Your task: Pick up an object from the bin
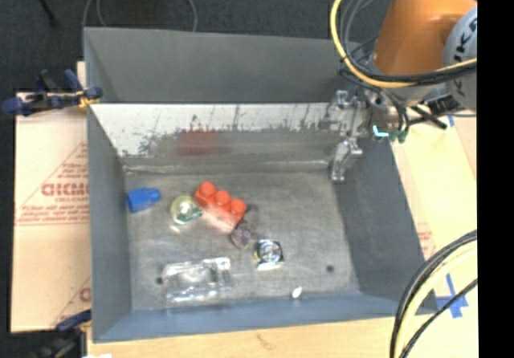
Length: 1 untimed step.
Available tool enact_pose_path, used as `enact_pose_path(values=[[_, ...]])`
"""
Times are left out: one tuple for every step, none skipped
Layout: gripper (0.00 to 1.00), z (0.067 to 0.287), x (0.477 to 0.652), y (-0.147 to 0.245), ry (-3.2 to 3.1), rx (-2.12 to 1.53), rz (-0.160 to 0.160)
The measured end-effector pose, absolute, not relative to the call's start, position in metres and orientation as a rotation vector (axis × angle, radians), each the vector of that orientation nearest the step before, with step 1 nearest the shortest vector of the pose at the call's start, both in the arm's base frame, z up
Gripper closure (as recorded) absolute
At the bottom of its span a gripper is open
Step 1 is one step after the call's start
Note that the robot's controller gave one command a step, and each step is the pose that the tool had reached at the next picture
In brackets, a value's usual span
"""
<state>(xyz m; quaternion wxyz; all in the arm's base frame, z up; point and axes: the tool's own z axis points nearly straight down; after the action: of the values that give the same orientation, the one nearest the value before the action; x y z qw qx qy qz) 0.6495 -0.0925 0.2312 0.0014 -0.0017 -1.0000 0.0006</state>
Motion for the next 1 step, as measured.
enact_pose_path(values=[[0.0,0.1569,0.5661,0.0176,-3.133,0.124,-0.004]])
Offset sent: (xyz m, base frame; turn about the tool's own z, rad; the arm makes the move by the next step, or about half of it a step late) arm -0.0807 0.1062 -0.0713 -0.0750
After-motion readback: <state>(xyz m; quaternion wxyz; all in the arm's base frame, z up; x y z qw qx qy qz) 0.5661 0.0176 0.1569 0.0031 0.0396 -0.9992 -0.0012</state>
